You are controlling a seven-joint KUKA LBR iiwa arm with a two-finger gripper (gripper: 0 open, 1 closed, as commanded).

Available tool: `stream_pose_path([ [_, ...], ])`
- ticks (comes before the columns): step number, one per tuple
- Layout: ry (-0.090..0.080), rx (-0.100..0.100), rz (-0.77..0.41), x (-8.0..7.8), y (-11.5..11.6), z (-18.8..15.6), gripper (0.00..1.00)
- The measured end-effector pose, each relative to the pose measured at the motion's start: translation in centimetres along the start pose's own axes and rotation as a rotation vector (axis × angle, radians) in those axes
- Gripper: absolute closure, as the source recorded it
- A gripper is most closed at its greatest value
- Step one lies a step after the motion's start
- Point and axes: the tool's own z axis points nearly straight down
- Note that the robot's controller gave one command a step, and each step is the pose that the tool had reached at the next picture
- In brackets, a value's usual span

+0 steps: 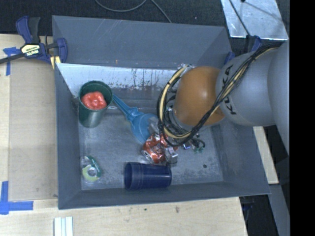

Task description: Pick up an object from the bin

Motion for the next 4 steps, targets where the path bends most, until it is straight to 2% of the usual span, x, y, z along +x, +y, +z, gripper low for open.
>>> stream_pose_path([
  [1, -0.006, -0.001, -0.117, -1.0, 3.2, 0.4, 1.00],
  [2, -0.006, -0.001, -0.117, -1.0, 3.2, 0.4, 1.00],
  [3, 0.001, -0.003, -0.140, -0.7, 3.4, -2.4, 1.00],
  [4, -0.010, -0.001, -0.081, -1.4, 3.5, -9.1, 1.00],
])
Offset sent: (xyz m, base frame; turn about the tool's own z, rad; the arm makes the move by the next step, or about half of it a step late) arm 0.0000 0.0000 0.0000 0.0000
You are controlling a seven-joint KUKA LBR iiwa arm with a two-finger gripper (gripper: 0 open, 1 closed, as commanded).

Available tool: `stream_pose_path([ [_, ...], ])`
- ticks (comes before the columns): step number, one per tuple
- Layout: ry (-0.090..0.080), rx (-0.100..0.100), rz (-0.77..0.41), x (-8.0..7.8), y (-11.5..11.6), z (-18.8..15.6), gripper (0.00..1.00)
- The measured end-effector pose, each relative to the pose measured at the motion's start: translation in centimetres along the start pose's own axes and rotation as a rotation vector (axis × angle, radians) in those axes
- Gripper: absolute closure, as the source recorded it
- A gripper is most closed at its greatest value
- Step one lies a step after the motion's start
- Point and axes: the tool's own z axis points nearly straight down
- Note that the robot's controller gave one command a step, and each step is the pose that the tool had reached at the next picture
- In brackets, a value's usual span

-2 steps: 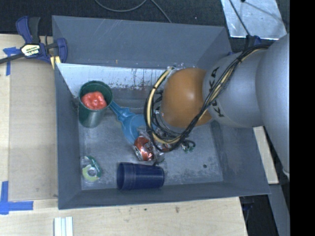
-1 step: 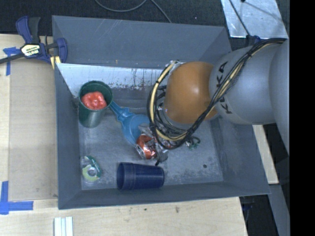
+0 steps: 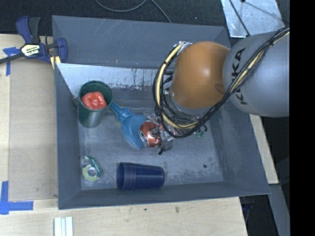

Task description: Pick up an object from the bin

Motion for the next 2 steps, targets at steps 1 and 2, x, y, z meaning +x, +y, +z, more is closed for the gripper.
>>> stream_pose_path([
  [1, 0.000, 0.000, 0.000, 0.0, 0.0, 0.0, 1.00],
  [2, 0.007, -0.002, 0.017, 0.0, 0.3, -3.9, 1.00],
])
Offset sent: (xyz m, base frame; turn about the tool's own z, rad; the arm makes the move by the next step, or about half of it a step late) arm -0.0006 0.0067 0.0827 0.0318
